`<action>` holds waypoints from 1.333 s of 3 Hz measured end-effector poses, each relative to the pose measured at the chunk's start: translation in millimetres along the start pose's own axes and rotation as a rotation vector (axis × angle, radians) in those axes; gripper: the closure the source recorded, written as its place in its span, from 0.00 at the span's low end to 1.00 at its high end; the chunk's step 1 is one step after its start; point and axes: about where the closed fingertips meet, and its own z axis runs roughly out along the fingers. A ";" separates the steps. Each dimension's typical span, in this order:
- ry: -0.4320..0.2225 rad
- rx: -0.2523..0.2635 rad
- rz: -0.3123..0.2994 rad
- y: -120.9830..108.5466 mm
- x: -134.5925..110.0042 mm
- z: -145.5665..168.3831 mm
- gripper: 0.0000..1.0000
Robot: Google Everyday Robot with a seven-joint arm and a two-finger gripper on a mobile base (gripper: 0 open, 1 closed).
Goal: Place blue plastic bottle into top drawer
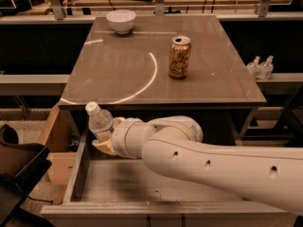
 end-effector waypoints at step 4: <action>-0.037 -0.098 0.076 27.1 73.9 64.5 1.00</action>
Offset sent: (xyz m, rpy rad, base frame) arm 0.0193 0.0461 -0.1140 0.0323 0.0454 0.0432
